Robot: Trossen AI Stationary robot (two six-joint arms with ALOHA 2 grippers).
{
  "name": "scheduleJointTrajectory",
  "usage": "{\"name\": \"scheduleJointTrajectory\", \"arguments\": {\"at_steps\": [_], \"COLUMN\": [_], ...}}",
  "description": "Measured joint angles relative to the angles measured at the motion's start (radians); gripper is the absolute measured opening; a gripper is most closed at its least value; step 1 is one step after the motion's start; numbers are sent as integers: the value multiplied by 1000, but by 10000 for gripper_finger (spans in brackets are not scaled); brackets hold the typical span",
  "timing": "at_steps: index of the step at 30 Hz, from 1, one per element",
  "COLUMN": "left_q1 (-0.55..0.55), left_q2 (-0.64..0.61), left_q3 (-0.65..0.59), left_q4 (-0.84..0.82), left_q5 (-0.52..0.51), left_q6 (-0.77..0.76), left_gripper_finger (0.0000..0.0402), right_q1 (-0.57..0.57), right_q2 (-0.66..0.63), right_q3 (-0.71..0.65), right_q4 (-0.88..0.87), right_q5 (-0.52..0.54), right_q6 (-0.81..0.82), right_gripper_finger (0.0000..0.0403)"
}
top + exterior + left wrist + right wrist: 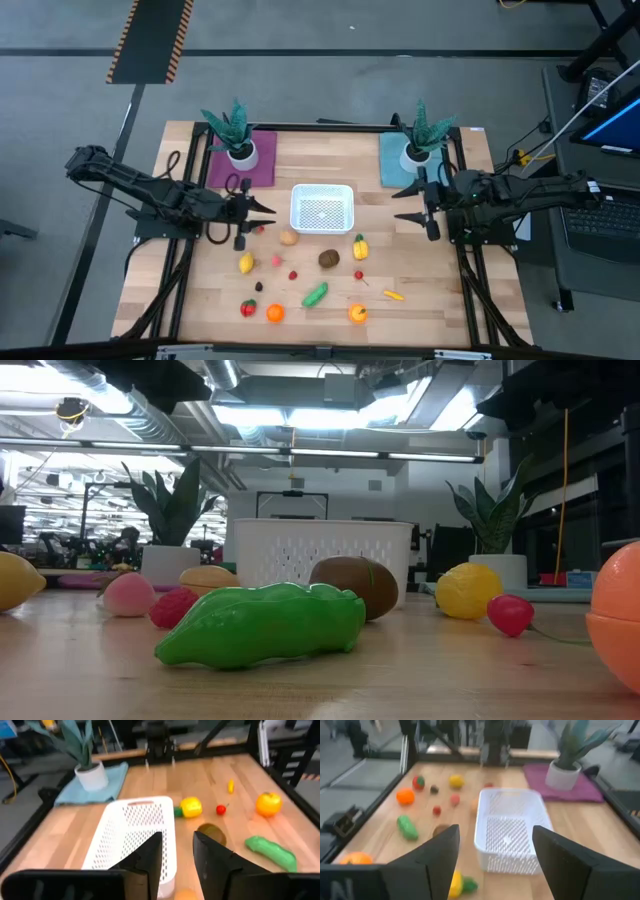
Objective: Pick and placing Produce into tupperware
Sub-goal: Put the yellow pineapple into the white bin
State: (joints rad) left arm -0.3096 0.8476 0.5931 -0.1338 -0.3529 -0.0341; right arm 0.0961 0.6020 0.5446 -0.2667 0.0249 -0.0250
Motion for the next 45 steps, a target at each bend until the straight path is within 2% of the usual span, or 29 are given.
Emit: {"name": "scheduleJointTrajectory", "arguments": {"at_steps": [5, 9, 19, 27, 41, 45], "left_q1": [2, 1, 2, 2, 2, 2], "left_q2": [82, 126, 162, 181, 181, 181], "left_q3": [107, 163, 175, 175, 174, 174], "left_q4": [-126, -170, -201, -223, -227, -240], "left_q5": [-1, -1, -1, -1, -1, -1], "left_q6": [-66, -71, -105, -143, -146, -147], "left_gripper_finger": [102, 102, 102, 102, 102, 102], "right_q1": [14, 14, 17, 70, 72, 72], "right_q2": [84, 132, 206, 300, 447, 498], "right_q3": [67, 139, 171, 170, 170, 169], "right_q4": [-113, -246, -307, -338, -324, -285], "right_q5": [15, 16, 17, 17, 13, -33], "right_q6": [-34, 22, 44, 45, 446, 467], "right_gripper_finger": [253, 253, 253, 253, 253, 253]}}
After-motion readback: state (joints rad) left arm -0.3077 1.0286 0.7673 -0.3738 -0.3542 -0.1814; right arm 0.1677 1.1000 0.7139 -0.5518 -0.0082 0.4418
